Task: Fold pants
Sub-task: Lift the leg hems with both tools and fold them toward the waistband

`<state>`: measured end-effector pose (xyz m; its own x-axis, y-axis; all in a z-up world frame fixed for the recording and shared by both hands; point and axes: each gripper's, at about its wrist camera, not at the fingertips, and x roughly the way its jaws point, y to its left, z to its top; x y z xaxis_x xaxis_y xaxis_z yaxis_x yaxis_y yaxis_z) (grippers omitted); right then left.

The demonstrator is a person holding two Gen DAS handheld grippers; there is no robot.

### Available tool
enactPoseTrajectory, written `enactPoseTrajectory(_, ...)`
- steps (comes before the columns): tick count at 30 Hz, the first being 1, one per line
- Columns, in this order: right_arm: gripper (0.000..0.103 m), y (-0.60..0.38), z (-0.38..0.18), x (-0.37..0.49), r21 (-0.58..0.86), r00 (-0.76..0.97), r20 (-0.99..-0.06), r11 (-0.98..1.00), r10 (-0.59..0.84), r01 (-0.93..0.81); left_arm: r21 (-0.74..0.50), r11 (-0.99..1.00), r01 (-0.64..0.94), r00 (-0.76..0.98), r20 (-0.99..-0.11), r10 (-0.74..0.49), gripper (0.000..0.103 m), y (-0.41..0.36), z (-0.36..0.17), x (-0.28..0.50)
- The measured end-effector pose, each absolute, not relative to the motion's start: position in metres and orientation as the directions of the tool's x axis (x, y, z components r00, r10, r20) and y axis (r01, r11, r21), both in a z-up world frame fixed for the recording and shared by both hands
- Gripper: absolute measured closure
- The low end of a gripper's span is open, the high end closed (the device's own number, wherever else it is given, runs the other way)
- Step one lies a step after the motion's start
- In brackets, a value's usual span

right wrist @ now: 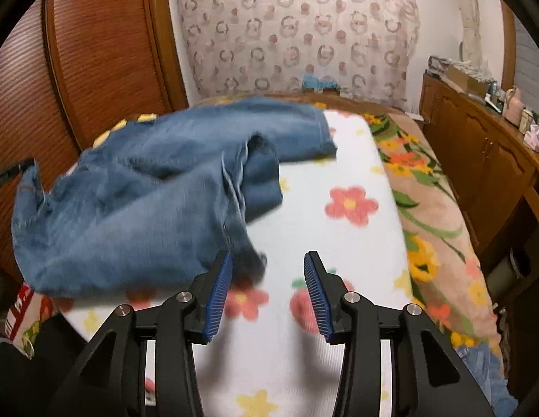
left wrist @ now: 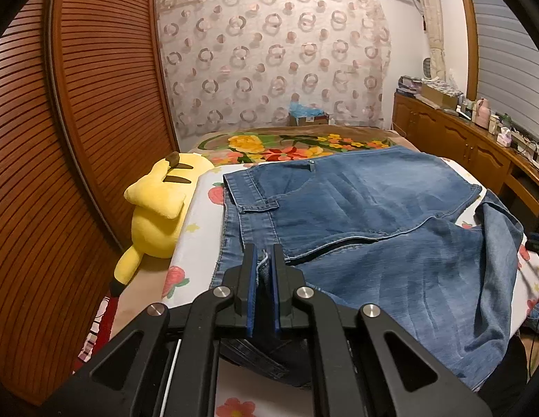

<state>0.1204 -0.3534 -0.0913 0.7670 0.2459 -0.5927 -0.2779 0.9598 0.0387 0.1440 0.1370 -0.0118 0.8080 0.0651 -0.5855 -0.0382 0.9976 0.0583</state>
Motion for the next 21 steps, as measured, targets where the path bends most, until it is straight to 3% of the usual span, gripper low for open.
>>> enactPoseTrajectory(8, 0.058, -0.356, -0.091, 0.135, 0.093, 0.761, -0.556, 0.935, 0.335, -0.343, 0.065, 0.997, -0.032, 0.805, -0.589, 0.064, 0.095, 0.132, -0.013, 0.143)
enactPoseTrajectory(13, 0.059, -0.349, -0.099, 0.151, 0.07, 0.73, -0.592, 0.924, 0.341, -0.375, 0.059, 0.998, -0.037, 0.81, -0.582, 0.064, 0.095, 0.133, -0.012, 0.141)
enactPoseTrajectory(15, 0.081, -0.349, -0.097, 0.15, 0.049, 0.738, -0.593, 0.929, 0.324, -0.368, 0.052, 0.998, -0.041, 0.818, -0.571, 0.064, 0.095, 0.133, -0.009, 0.138)
enactPoseTrajectory(21, 0.087, -0.357, -0.057, 0.125, 0.024, 0.786, -0.527, 0.929, 0.325, -0.368, 0.039, 0.998, -0.053, 0.85, -0.522, 0.066, 0.095, 0.139, 0.011, 0.125)
